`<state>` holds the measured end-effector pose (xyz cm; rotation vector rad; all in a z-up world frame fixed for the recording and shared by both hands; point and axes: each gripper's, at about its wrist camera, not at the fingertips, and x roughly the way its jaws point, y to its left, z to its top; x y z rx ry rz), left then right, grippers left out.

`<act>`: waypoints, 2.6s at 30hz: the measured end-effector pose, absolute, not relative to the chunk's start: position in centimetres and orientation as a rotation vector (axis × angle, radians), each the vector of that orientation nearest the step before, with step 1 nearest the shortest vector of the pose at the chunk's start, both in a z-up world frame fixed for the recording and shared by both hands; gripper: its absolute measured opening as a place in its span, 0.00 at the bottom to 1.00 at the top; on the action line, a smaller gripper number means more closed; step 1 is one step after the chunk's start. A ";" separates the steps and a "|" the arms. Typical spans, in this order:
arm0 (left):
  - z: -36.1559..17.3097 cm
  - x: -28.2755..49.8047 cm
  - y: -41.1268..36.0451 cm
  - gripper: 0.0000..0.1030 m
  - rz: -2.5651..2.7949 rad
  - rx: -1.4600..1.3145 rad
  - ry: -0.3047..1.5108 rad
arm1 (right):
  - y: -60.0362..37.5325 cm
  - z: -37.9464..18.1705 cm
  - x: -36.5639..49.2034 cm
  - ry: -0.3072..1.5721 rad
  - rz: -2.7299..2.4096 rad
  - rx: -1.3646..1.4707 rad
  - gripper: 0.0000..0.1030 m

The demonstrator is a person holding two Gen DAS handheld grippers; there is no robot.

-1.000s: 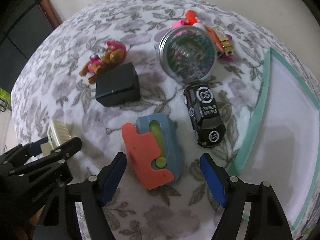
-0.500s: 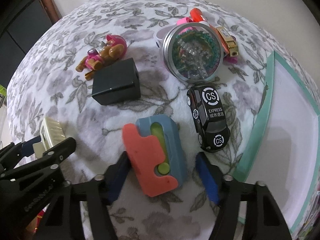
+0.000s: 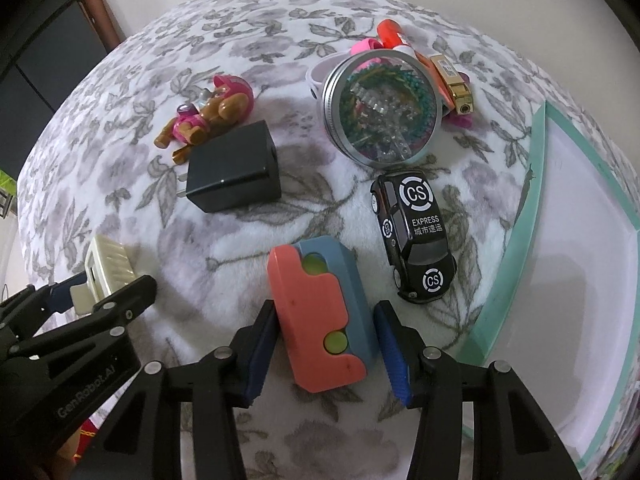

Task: Organize rigid objects
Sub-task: 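Grasp the pink-and-blue block with the right gripper, then carry the cream holder over the teal-rimmed tray with left while right carries the block there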

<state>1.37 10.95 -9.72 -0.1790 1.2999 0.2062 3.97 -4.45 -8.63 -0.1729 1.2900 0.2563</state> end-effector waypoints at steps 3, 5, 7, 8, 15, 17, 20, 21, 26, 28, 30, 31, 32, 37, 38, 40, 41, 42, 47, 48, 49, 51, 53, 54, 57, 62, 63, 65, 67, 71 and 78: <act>-9.5 1.2 11.2 0.56 0.198 -0.193 1.292 | -4.5 -8.0 3.3 1.284 0.250 -0.151 0.49; -9.3 1.2 11.3 0.56 0.196 -0.199 1.288 | -4.7 -7.5 3.1 1.278 0.257 -0.132 0.49; -9.2 1.1 11.3 0.56 0.197 -0.201 1.286 | -5.0 -7.1 3.1 1.272 0.262 -0.113 0.49; -9.0 1.0 11.4 0.56 0.196 -0.205 1.288 | -5.1 -6.9 3.1 1.271 0.265 -0.104 0.49; -4.6 1.8 10.4 0.56 0.164 -0.214 1.235 | -7.0 -4.0 2.8 1.200 0.268 -0.009 0.49; -3.2 2.3 9.5 0.56 0.140 -0.201 1.221 | -7.8 -2.6 2.9 1.154 0.237 0.002 0.49; 0.0 3.3 7.1 0.56 0.098 -0.169 1.174 | -10.0 0.0 2.9 1.057 0.116 -0.018 0.49; 0.7 3.7 6.4 0.56 0.087 -0.164 1.165 | -10.8 0.5 2.9 1.038 0.093 -0.007 0.49; 4.2 5.3 1.0 0.57 0.010 -0.143 1.115 | -14.9 2.6 3.4 0.979 -0.027 0.067 0.49; 5.1 5.8 -1.1 0.57 -0.017 -0.130 1.100 | -16.3 3.2 3.5 0.955 -0.069 0.076 0.49; 5.7 6.4 -3.3 0.57 -0.050 -0.124 1.091 | -18.1 3.8 3.5 0.934 -0.117 0.093 0.49; 5.9 6.6 -4.3 0.57 -0.063 -0.122 1.089 | -19.0 3.9 3.4 0.927 -0.135 0.104 0.49; 6.1 6.9 -5.4 0.57 -0.081 -0.116 1.085 | -20.0 4.1 3.6 0.923 -0.158 0.121 0.49; 6.3 8.4 -9.3 0.57 -0.164 -0.137 1.089 | -24.4 4.2 4.5 0.926 -0.245 0.205 0.49; 6.3 8.7 -10.0 0.57 -0.166 -0.127 1.087 | -25.2 4.1 4.9 0.932 -0.268 0.215 0.49; 6.0 9.3 -11.2 0.57 -0.173 -0.117 1.083 | -26.3 4.0 5.2 0.930 -0.287 0.229 0.49; 5.7 9.8 -11.7 0.57 -0.177 -0.117 1.087 | -26.8 3.9 5.6 0.931 -0.294 0.234 0.49; 5.2 10.2 -12.0 0.57 -0.180 -0.117 1.093 | -27.4 3.8 5.9 0.932 -0.308 0.239 0.49; 3.1 12.8 -13.6 0.57 -0.191 -0.106 1.125 | -30.7 1.9 7.1 0.957 -0.368 0.293 0.49; 2.8 13.2 -13.7 0.57 -0.195 -0.109 1.126 | -31.3 1.4 7.4 0.966 -0.379 0.303 0.49; 2.4 13.6 -14.0 0.57 -0.197 -0.111 1.124 | -31.7 0.8 7.7 0.975 -0.385 0.306 0.49; 1.4 14.4 -14.6 0.57 -0.196 -0.103 1.129 | -32.3 -0.4 8.3 0.994 -0.388 0.298 0.49; 0.1 15.1 -15.4 0.57 -0.220 -0.107 1.144 | -32.7 -1.4 8.8 1.012 -0.390 0.289 0.49; -0.5 15.2 -15.7 0.57 -0.226 -0.105 1.151 | -33.0 -2.2 9.2 1.027 -0.395 0.281 0.49; -2.4 15.8 -16.8 0.57 -0.246 -0.085 1.172 | -33.5 -3.9 9.7 1.065 -0.398 0.278 0.49; -4.9 15.8 -18.2 0.57 -0.272 -0.059 1.211 | -33.8 -6.0 10.1 1.114 -0.403 0.260 0.49; -5.3 15.7 -18.4 0.57 -0.279 -0.061 1.223 | -33.9 -6.4 10.1 1.124 -0.399 0.266 0.49; -5.9 15.7 -18.5 0.57 -0.279 -0.059 1.231 | -33.8 -6.8 10.1 1.134 -0.398 0.261 0.49; -6.3 15.7 -18.4 0.57 -0.275 -0.057 1.239 | -33.5 -6.9 10.2 1.136 -0.403 0.238 0.49; -7.3 16.0 -18.0 0.57 -0.281 -0.092 1.266 | -33.1 -7.0 10.1 1.136 -0.405 0.205 0.49; -8.0 16.2 -17.7 0.57 -0.289 -0.128 1.290 | -33.1 -6.9 10.2 1.140 -0.400 0.199 0.51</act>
